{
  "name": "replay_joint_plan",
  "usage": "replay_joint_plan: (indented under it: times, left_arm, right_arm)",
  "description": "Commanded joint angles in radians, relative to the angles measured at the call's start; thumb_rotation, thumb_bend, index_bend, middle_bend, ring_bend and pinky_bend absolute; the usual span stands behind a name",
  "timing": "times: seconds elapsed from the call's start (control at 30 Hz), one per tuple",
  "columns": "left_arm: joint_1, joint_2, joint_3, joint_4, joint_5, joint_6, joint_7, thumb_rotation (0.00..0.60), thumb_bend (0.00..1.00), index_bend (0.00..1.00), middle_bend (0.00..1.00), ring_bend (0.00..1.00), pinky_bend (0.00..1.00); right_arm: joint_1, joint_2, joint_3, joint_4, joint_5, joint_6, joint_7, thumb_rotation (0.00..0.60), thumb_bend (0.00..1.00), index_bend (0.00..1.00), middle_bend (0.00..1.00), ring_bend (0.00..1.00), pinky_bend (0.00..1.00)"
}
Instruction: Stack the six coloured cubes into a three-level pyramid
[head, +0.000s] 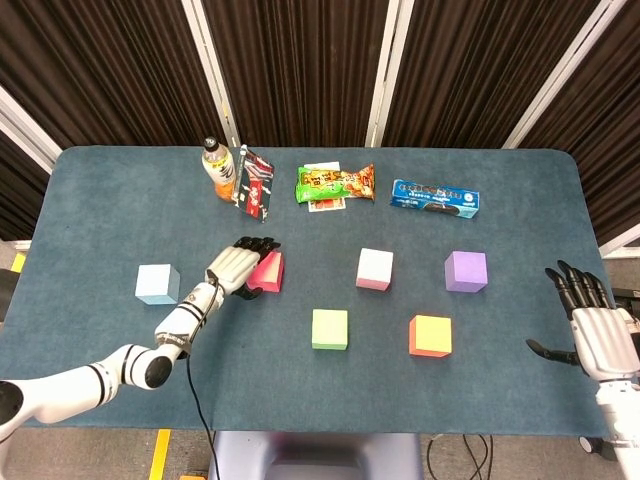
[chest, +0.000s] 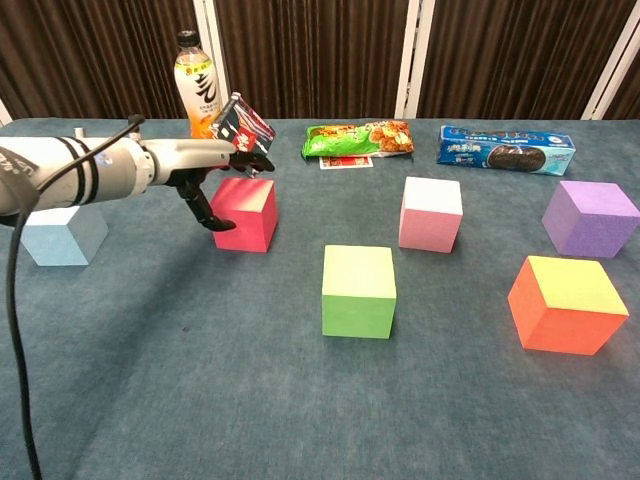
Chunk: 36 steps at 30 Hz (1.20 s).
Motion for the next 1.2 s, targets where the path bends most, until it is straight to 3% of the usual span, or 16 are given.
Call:
replay_joint_plan:
  times: [0.03,0.13,0.23,0.7,0.8,1.03,1.2]
  left_arm:
    - [-0.019,-0.033,0.002,0.044,-0.019,0.012,0.008,0.600,0.35,0.09,0.15,0.12,0.12]
    - [-0.025,-0.058,-0.002,0.072,-0.027,0.032,0.003,0.600,0.34,0.20,0.31,0.26,0.17]
    - [-0.027,-0.068,-0.007,0.077,-0.029,0.040,-0.013,0.600,0.34,0.26,0.39,0.32,0.19]
    - [-0.052,-0.116,0.005,0.095,-0.003,0.086,0.013,0.600,0.34,0.27,0.39,0.33,0.20]
    - [-0.054,-0.127,0.013,0.108,-0.013,0.089,0.032,0.600,0.34,0.24,0.36,0.31,0.19]
    - [-0.047,-0.101,0.019,0.059,-0.037,0.091,0.047,0.600,0.35,0.01,0.10,0.07,0.16]
    - [-0.015,-0.049,0.024,-0.038,-0.010,0.160,0.053,0.600,0.35,0.00,0.00,0.00,0.14]
  right_arm:
    - [0.002,-0.002,0.001,0.004,0.002,-0.002,0.002,0.600,0.04,0.00,0.00,0.00,0.00]
    - [0.003,-0.004,0.002,0.006,0.004,-0.004,0.003,0.600,0.04,0.00,0.00,0.00,0.00]
    - [0.005,-0.006,0.003,0.009,0.004,-0.004,0.003,0.600,0.04,0.00,0.00,0.00,0.00]
    - [0.061,0.013,0.015,-0.029,-0.036,-0.044,-0.005,0.600,0.04,0.00,0.00,0.00,0.00]
    - [0.063,0.009,0.012,-0.028,-0.029,-0.052,-0.004,0.600,0.04,0.00,0.00,0.00,0.00]
    - [0.092,0.004,0.003,-0.033,-0.034,-0.101,-0.010,0.600,0.04,0.00,0.00,0.00,0.00]
    - [0.164,0.016,0.023,-0.071,-0.042,-0.186,0.027,0.600,0.04,0.00,0.00,0.00,0.04]
